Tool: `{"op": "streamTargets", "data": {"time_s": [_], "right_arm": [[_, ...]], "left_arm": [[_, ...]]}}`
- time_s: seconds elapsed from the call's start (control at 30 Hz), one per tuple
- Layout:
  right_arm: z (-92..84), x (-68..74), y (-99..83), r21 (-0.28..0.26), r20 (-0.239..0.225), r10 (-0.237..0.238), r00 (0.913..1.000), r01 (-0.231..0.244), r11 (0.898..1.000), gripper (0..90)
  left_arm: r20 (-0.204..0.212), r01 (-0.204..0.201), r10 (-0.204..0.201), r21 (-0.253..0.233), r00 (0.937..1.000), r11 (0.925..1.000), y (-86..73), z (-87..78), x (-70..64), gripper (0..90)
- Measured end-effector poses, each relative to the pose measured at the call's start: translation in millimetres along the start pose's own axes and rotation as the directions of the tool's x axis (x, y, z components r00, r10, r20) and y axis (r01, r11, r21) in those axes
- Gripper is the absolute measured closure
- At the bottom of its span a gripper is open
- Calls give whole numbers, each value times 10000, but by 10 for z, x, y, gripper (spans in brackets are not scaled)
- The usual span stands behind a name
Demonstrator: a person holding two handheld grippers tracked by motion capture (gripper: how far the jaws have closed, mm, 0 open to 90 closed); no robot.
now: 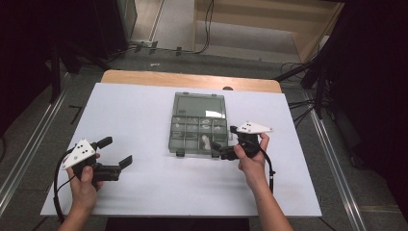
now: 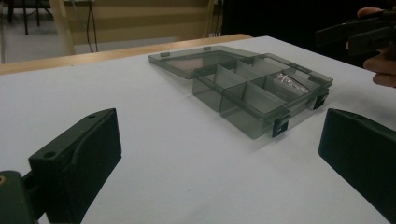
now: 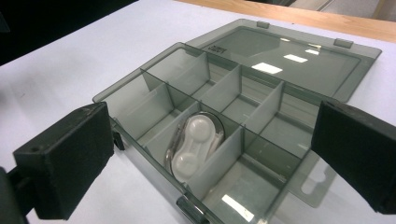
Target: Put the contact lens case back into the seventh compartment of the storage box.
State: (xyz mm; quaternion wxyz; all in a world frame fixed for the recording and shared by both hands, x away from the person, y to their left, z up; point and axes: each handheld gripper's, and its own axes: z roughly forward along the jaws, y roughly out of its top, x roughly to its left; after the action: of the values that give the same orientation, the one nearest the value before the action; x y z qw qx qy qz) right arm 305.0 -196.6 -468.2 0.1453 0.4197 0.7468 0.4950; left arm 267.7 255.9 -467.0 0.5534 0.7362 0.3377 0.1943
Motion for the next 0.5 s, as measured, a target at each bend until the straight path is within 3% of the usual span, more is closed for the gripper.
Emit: {"op": "streamTargets", "data": {"time_s": [0.5], "right_arm": [[-131, -114, -56, -63, 167, 199, 9997, -198, 9998, 0]], "left_arm": [[383, -188, 181, 170, 9991, 9997, 140, 217, -139, 0]]}}
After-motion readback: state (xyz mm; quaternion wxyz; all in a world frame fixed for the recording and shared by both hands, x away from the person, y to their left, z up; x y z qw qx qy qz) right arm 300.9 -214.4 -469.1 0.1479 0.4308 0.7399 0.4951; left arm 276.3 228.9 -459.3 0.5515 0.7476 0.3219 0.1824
